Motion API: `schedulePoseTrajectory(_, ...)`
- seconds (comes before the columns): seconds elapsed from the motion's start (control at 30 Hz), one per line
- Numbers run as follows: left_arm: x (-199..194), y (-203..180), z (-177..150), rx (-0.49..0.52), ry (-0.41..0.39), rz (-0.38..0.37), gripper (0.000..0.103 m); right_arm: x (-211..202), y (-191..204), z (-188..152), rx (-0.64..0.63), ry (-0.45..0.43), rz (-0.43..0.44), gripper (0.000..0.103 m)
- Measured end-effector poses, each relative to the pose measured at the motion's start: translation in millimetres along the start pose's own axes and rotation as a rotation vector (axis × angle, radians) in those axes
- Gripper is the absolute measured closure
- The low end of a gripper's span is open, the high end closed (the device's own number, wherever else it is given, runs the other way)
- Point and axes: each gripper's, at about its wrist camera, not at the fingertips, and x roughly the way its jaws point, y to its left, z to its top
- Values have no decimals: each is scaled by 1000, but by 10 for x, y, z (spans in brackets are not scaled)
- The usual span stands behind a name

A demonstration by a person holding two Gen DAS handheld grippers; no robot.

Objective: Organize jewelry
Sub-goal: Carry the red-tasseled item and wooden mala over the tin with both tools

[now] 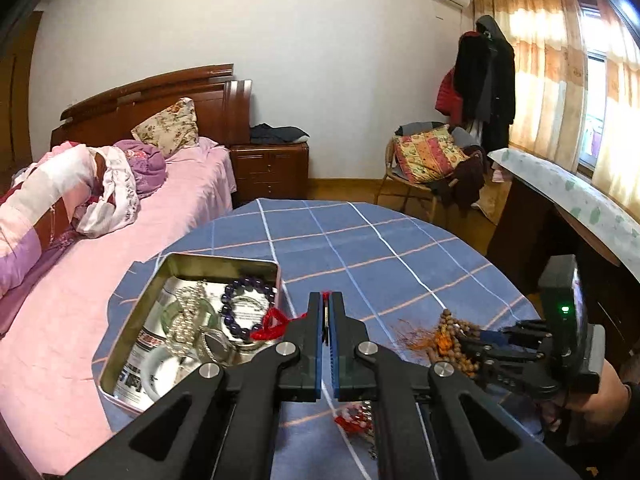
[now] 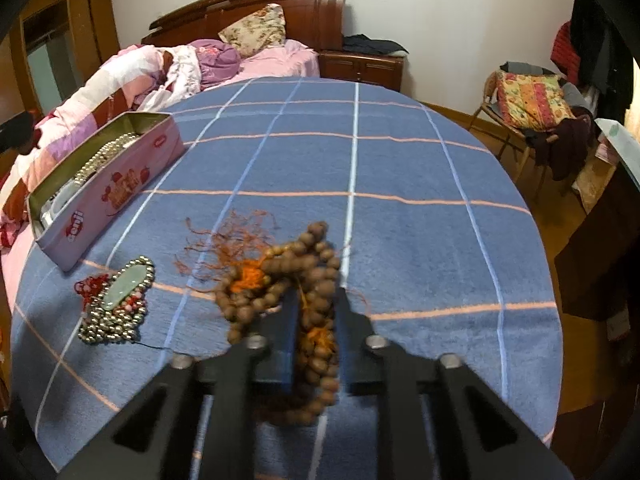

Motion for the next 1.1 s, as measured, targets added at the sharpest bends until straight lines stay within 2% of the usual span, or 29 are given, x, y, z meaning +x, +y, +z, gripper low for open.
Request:
schedulePoseTrajectory(0.2,-7,175,68,-15,-19,26,102,-324,-14,191,30,-102,30,86)
schedulePoseTrajectory(0.43,-50,309,160,-12,-46,54,102,-536,76,512,9,-177,43,86)
schedulePoseTrajectory(1.1,-46,813,224,-35,-50,140,102,-751,959,1212,-197,-328,122,86)
